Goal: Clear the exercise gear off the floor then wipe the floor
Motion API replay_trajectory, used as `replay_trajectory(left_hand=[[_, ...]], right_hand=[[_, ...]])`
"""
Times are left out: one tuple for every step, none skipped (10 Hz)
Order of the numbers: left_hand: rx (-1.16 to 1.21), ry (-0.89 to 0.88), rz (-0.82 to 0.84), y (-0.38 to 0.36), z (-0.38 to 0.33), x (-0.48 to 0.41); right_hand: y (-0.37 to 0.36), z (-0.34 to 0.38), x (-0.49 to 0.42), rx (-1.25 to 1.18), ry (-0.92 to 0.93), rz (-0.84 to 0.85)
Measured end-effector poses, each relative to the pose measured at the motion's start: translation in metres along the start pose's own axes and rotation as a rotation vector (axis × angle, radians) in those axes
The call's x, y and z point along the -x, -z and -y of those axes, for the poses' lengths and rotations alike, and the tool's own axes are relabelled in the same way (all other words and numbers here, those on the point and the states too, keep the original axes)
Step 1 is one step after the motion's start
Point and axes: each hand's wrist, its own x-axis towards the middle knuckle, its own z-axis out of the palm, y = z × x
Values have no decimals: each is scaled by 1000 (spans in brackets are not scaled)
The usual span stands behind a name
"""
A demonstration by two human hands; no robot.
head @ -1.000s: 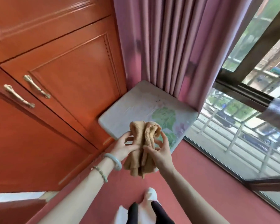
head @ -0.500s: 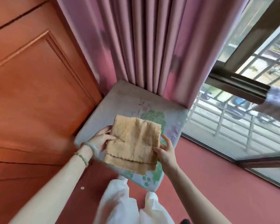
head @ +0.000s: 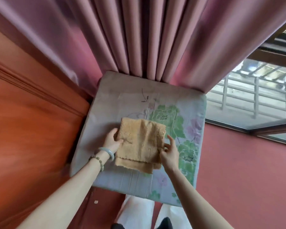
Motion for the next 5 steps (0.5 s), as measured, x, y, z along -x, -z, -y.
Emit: replay_trajectory(left_hand=[[23, 17, -79, -4, 8, -8], [50, 54, -126, -5, 5, -4], [58, 13, -111, 1, 9, -1], [21, -70, -67, 18, 7, 17], [5, -163, -61, 37, 5, 39]], right_hand=[[-4, -4, -5, 37, -23, 1], [-2, -5, 0, 84, -54, 15], [7, -2, 8, 116, -48, 26], [22, 9, 28, 136, 17, 31], [38, 15, 53, 144, 87, 52]])
